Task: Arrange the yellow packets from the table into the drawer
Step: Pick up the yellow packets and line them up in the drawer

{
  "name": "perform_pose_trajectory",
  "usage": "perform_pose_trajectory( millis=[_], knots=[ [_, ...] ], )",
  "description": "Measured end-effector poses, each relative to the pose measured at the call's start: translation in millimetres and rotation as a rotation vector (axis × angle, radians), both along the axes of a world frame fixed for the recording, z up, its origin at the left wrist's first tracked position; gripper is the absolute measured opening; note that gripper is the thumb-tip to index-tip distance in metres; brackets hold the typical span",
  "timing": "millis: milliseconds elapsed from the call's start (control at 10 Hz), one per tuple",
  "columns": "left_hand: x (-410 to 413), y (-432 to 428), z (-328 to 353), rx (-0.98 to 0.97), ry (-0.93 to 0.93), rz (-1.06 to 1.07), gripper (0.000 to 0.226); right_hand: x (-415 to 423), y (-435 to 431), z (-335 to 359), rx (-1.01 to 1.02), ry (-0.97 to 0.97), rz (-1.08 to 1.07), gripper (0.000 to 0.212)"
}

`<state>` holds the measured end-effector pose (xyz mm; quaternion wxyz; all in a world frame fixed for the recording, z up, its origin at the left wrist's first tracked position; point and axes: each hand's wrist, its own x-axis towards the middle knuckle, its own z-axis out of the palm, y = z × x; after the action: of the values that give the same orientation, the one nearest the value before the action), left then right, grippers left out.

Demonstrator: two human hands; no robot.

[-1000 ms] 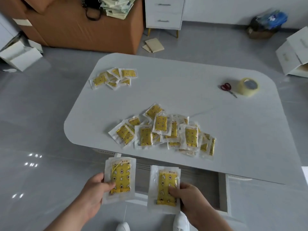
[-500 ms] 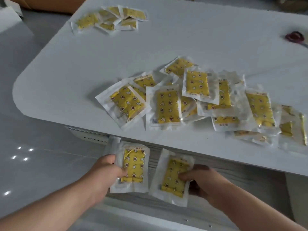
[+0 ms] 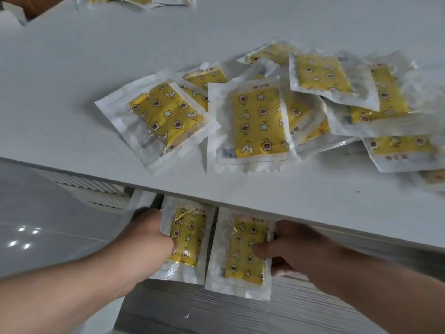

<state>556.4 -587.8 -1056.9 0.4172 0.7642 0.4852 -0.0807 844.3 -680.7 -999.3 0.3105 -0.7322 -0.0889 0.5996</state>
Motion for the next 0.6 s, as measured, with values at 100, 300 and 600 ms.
perform_pose_trajectory(
  millis=[100, 300, 600],
  knots=[
    [73, 48, 45, 0.162, 0.163, 0.038, 0.022, 0, 1, -4, 0.015, -0.005, 0.036, 0.009],
    [96, 54, 64, 0.419, 0.080, -0.236, 0.064, -2, 0, -8, 0.045, -0.073, 0.074, 0.004],
    [93, 56, 60, 0.737, 0.370, -0.657, 0.083, -5, -2, -13, 0.128, -0.127, 0.116, 0.008]
  ],
)
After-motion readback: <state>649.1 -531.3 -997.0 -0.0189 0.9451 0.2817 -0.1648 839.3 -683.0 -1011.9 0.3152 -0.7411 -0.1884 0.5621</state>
